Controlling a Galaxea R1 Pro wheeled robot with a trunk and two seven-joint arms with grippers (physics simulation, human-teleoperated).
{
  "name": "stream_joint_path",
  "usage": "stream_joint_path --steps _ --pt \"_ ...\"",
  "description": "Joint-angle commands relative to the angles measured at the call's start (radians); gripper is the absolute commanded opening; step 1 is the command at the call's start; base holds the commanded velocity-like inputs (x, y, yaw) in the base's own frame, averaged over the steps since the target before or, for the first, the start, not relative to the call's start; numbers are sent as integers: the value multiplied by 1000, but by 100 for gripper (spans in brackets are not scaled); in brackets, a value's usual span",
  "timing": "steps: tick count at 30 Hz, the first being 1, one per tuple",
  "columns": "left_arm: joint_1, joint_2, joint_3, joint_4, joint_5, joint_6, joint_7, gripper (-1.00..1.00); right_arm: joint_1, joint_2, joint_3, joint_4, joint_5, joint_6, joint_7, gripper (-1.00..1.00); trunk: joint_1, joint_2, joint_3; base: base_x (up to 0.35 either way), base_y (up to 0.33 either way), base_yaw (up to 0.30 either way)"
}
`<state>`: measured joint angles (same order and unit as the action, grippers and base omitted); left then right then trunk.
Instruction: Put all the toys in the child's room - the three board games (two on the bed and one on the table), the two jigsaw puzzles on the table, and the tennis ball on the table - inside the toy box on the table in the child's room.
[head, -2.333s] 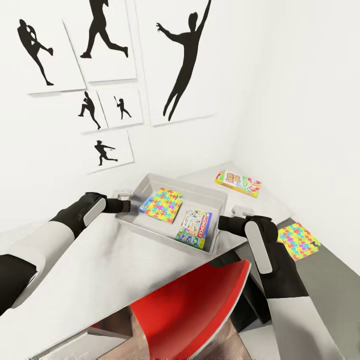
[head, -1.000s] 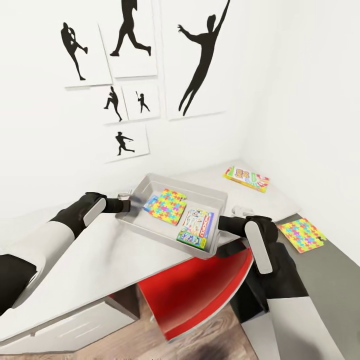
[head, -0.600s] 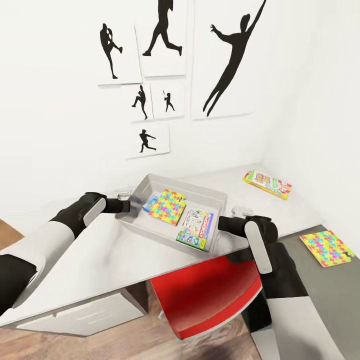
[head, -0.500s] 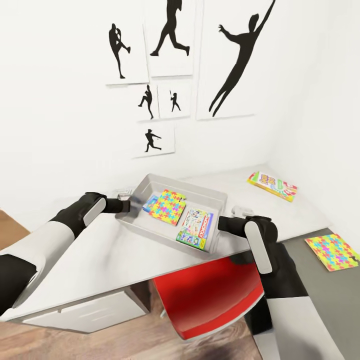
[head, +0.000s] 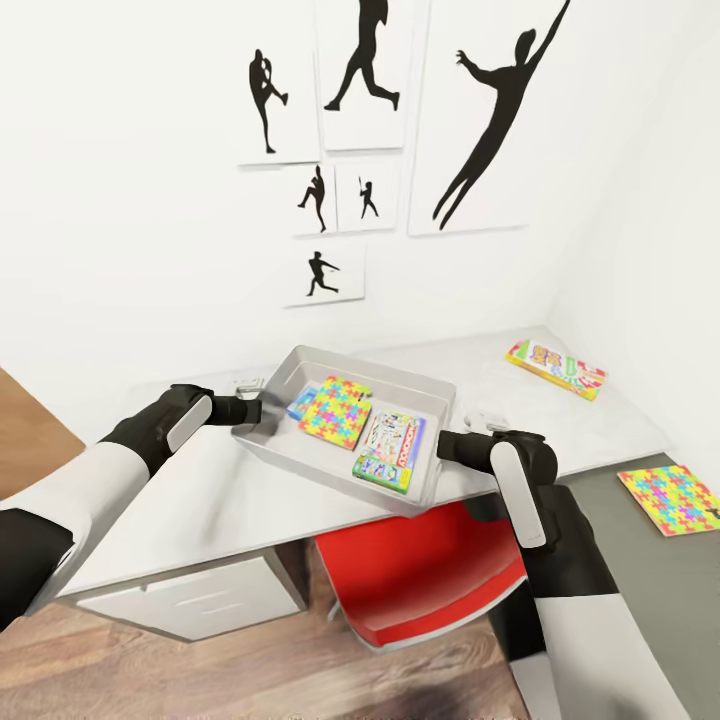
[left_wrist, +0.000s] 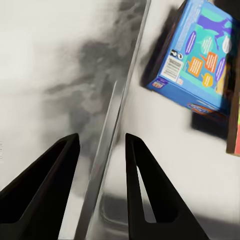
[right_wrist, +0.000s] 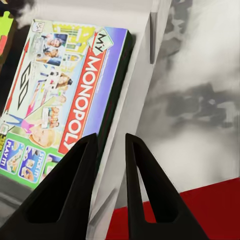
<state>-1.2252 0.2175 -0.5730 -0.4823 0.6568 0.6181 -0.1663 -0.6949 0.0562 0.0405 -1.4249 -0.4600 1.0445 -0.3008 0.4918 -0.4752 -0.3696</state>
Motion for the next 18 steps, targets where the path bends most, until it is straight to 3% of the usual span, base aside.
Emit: stream_joint_path --steps 1,7,18 --pt "0 0 -48 -1 27 25 -4 -100 -2 1 44 -2 -81 3 -3 -100 0 -2 -1 -51 0 66" --pt "0 0 -48 -1 27 25 -4 -100 -2 2 45 -2 -81 3 -6 -100 0 -2 -1 -30 0 156" --pt "0 1 -48 -1 27 26 -5 -100 -2 2 45 -2 -82 3 -7 -100 0 -2 -1 -6 0 266"
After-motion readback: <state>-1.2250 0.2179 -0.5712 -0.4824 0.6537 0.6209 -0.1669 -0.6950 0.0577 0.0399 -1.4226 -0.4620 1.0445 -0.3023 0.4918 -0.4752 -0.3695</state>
